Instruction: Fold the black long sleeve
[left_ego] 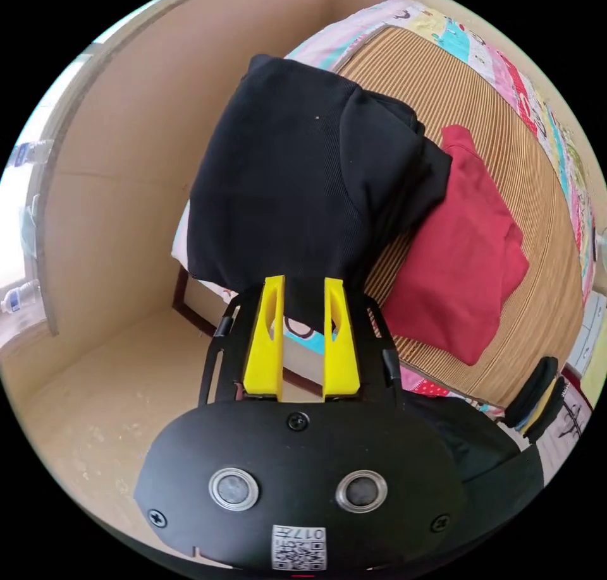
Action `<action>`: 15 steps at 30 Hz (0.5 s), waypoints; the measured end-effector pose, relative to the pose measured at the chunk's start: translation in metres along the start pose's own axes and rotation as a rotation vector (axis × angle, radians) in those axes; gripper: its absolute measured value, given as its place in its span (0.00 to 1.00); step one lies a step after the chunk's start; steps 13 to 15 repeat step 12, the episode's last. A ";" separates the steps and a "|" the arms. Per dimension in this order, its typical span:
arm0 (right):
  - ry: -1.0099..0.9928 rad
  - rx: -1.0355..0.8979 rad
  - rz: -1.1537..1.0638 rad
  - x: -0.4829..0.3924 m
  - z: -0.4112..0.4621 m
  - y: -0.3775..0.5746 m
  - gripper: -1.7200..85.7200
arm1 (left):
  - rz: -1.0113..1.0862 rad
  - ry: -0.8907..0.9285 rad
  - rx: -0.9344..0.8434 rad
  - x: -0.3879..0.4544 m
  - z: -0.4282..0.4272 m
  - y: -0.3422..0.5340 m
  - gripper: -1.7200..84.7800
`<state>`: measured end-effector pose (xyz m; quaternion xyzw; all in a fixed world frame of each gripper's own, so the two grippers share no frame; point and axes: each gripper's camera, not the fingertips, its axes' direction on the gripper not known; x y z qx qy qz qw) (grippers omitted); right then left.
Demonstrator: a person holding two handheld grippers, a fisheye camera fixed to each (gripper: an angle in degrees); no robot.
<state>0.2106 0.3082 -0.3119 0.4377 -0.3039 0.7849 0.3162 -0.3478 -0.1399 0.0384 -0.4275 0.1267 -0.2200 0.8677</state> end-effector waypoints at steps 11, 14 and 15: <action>-0.037 0.085 0.098 0.101 -0.021 0.057 0.02 | -0.248 0.409 0.032 -0.090 0.097 0.036 0.05; -0.040 0.050 0.100 0.111 -0.013 0.060 0.02 | -0.265 0.460 0.037 -0.100 0.101 0.041 0.04; -0.040 0.050 0.100 0.111 -0.013 0.060 0.02 | -0.265 0.460 0.037 -0.100 0.101 0.041 0.04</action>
